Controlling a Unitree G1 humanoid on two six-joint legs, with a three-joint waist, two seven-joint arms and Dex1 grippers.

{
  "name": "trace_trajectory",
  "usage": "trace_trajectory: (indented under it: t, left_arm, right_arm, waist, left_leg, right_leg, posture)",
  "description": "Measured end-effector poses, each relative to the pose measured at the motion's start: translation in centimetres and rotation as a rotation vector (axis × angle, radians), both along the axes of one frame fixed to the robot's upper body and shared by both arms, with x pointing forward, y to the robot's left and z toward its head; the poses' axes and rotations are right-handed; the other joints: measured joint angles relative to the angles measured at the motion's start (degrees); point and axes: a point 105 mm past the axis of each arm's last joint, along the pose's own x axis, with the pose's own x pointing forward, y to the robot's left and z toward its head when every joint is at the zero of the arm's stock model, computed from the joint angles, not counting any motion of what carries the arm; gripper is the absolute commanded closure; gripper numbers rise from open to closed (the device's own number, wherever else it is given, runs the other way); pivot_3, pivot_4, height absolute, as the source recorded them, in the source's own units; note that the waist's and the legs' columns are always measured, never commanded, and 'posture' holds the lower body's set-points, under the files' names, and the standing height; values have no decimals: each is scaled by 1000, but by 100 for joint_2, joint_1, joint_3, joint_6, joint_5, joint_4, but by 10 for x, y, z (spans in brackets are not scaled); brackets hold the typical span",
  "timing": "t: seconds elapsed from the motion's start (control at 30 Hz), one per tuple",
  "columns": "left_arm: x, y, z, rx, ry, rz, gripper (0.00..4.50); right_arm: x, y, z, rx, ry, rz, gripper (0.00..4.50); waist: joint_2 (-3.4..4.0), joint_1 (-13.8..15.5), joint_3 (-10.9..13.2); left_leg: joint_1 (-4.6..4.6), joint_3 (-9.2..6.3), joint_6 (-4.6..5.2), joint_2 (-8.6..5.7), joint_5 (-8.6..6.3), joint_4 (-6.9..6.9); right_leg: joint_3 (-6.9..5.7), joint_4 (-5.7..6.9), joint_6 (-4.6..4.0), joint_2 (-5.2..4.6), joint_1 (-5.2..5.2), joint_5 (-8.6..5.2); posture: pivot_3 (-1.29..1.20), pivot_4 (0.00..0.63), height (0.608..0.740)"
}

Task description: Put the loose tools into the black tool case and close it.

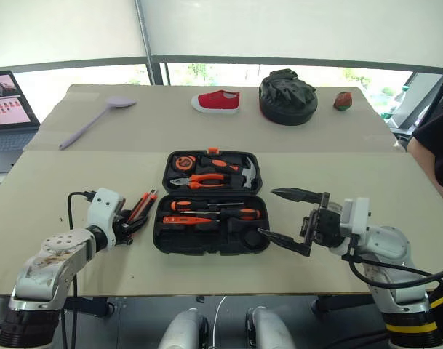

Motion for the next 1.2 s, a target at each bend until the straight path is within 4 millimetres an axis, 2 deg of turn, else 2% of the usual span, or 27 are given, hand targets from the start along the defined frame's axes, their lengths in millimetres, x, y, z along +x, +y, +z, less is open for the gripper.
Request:
trace_trajectory:
  t: [0.1,0.17,0.23,0.3,0.33,0.4,0.5,0.57,0.7,0.83,1.2]
  left_arm:
    - [3,17,12,-16,-69,-17,2819]
    - [3,17,36,8,-148,-149,2819]
    - [-1,4,61,-2,-210,-324,2819]
    - [-12,-23,76,-1,-226,-562,2819]
    - [-24,-46,75,20,-188,-756,2819]
    - [-31,-57,72,27,-165,-847,2819]
    - [-42,-87,58,99,-104,-1060,2819]
    - [-43,-101,45,177,-66,-1113,2819]
    - [-42,-109,22,257,-16,-1137,2819]
    - [-38,-125,20,279,-51,-1170,2819]
    - [-29,-126,23,335,-52,-1183,2819]
  right_arm:
    - [0,-4,0,-15,9,-7,0]
    - [0,-9,3,-8,23,-16,0]
    - [-3,-11,7,-15,22,-12,0]
    - [-7,-12,8,-35,33,0,0]
    - [-7,-15,6,-53,43,-3,0]
    - [-7,-16,7,-58,45,-8,0]
    - [-8,-22,5,-87,53,-21,0]
    - [-9,-23,4,-91,60,-26,0]
    - [-14,-20,4,-91,63,-30,0]
    - [-17,-17,6,-92,64,-34,0]
    - [-20,-15,3,-86,91,-47,0]
  waist:
    - [-4,-2,2]
    - [-6,-3,3]
    - [-5,16,4]
    - [-4,21,4]
    - [-4,18,4]
    - [-4,0,4]
    - [-3,-2,5]
    - [-3,-5,5]
    - [-3,-17,5]
    - [-4,40,6]
    - [-4,45,5]
  left_leg:
    - [-21,1,-2,10,2,3]
    - [-38,1,-1,13,3,3]
    - [-44,1,0,13,2,4]
    - [-46,3,5,13,-1,5]
    - [-46,6,9,12,-3,5]
    - [-45,11,14,12,-5,5]
    - [-44,12,55,15,21,6]
    - [-41,14,55,21,24,6]
    - [-41,20,58,36,25,7]
    - [-36,20,66,34,24,20]
    - [-20,25,70,33,22,21]
  right_leg:
    - [-5,-1,-9,10,-19,2]
    - [-7,-6,-13,11,-34,5]
    - [-12,-8,-13,3,-39,5]
    - [-14,-19,-12,-1,-33,5]
    - [-13,-20,-12,-1,-30,5]
    - [-9,-21,-12,0,-29,5]
    - [-9,-20,-12,8,-29,5]
    - [-7,-19,-13,19,-24,5]
    - [-6,-18,-15,38,-26,5]
    - [-14,-20,-11,38,-7,4]
    - [-21,-17,-6,60,5,1]
  posture:
    - [0,150,740]
    - [0,150,740]
    - [0,150,740]
    - [0,150,740]
    - [0,150,740]
    - [0,150,740]
    - [0,150,740]
    - [0,150,740]
    - [0,150,740]
    - [0,150,740]
    - [0,150,740]
